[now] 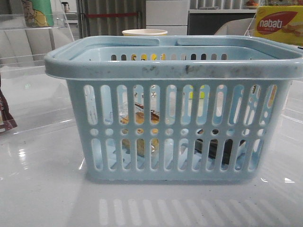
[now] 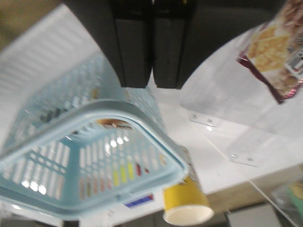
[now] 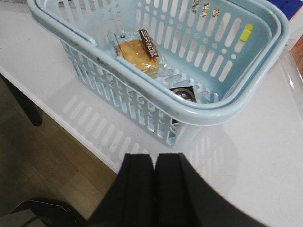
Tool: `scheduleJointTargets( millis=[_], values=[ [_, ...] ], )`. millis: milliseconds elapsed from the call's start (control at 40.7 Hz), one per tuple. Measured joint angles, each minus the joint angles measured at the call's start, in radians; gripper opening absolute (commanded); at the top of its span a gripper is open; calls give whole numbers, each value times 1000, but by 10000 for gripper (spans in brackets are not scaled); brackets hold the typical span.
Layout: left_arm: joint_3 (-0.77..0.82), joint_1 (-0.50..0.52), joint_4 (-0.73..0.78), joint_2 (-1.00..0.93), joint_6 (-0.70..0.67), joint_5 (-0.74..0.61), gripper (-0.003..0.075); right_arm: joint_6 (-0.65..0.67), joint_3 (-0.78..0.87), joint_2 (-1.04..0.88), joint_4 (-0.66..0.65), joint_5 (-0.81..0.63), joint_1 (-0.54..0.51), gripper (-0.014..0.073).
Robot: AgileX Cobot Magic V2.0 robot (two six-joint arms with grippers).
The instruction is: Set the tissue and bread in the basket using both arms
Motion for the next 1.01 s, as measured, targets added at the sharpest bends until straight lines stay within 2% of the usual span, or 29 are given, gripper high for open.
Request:
scheduleJointTargets(
  millis=[221,344,491,688,1007],
  values=[
    [290,197,2,-204,0,-338,93,0,0,0,0,0,0,57],
    [437,257,-12,-285,0,-472,93,0,0,0,0,0,0,57],
    [556,280,-32,-324,0,-588,93,0,0,0,0,0,0,57],
    [599,280,-36,-337,0,-657,93,0,0,0,0,0,0,57],
    [599,280,-38,-337,0,-659,93,0,0,0,-1,8,0,57]
  ],
)
